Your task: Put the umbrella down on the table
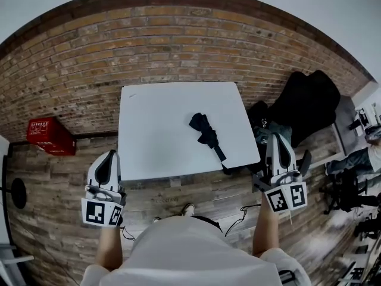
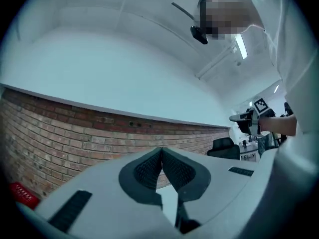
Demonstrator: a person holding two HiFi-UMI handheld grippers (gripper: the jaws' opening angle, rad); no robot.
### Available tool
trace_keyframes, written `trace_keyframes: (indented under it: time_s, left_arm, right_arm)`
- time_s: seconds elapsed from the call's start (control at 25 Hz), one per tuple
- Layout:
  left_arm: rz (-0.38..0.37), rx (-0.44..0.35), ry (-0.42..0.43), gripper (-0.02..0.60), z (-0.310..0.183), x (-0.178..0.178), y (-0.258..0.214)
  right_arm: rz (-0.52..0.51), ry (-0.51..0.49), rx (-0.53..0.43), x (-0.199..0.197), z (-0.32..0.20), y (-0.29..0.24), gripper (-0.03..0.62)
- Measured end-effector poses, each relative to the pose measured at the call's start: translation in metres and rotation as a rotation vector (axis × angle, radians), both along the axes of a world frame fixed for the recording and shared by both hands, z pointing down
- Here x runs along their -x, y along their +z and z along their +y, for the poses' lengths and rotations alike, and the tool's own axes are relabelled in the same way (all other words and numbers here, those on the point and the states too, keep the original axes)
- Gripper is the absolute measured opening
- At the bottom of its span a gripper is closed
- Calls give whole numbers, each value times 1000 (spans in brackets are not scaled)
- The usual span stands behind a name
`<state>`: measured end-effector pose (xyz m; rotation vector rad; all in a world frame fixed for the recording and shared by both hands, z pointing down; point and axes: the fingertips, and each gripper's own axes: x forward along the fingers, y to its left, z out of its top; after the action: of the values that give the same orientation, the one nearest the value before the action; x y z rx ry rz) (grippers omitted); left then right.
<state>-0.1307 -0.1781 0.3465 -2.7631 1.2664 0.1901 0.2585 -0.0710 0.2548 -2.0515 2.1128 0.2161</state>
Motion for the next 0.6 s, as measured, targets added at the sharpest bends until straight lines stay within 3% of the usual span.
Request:
trace_keyframes:
  time_s: [0.28,0.6]
  left_arm:
    - [17,65,-56,23,14,13,25]
    - [-4,39,-23,23,22,3,20]
  right_arm:
    - [30,121,50,5,45,38,20]
    - [51,92,24,20,31,26,20]
